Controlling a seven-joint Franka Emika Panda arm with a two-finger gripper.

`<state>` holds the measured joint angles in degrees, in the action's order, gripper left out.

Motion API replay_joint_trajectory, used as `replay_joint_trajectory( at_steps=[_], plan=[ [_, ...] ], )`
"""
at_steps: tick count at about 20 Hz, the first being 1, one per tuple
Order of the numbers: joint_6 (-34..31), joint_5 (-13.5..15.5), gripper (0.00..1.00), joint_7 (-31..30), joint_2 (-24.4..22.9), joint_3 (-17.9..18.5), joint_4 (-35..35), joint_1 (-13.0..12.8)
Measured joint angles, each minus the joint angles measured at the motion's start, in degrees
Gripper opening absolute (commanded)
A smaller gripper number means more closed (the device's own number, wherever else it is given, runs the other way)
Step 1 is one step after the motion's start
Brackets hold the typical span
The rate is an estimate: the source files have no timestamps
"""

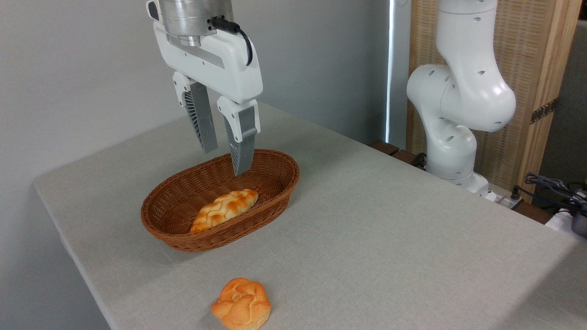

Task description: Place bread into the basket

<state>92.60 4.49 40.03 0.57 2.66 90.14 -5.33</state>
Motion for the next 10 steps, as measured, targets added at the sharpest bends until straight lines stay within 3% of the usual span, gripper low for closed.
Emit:
replay_joint_trajectory(
  at_steps=[10],
  plan=[
    [-0.9,-0.1,1.0,0.0,0.6,-0.1,-0.5,-0.4]
  ],
)
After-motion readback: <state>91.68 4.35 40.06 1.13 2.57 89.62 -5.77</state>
